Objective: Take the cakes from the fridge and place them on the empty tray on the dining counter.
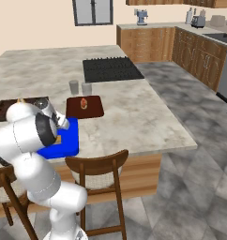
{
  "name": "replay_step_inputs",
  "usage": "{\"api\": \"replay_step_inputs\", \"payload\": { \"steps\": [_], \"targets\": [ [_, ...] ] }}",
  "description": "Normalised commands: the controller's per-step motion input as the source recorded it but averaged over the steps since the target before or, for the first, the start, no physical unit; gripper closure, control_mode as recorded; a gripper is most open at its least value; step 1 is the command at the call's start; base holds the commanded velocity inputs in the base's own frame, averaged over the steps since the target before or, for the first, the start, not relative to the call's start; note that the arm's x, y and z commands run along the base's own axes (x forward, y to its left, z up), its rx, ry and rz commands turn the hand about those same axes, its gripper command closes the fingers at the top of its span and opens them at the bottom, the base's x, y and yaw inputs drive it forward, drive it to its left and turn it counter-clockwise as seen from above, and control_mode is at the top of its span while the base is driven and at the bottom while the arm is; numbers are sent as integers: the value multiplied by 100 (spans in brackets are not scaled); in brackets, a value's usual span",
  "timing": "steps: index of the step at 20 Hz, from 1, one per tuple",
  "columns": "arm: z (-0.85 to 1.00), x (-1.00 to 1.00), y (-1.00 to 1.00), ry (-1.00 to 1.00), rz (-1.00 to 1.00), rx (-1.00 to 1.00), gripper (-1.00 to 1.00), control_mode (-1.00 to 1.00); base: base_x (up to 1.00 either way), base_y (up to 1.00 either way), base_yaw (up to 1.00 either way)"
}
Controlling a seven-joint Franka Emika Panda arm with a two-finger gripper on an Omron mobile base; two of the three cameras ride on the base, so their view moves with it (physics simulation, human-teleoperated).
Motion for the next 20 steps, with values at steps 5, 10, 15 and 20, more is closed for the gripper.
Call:
{"api": "replay_step_inputs", "payload": {
  "steps": [5,10,15,20],
  "targets": [
    [-19,18,2,0,0,0,100,-100,0,0,0],
    [-17,27,14,0,0,0,100,-100,0,0,0],
    [-22,25,23,1,0,0,100,-100,0,0,0],
    [-30,8,24,2,0,-1,100,-100,0,0,0]
  ]
}}
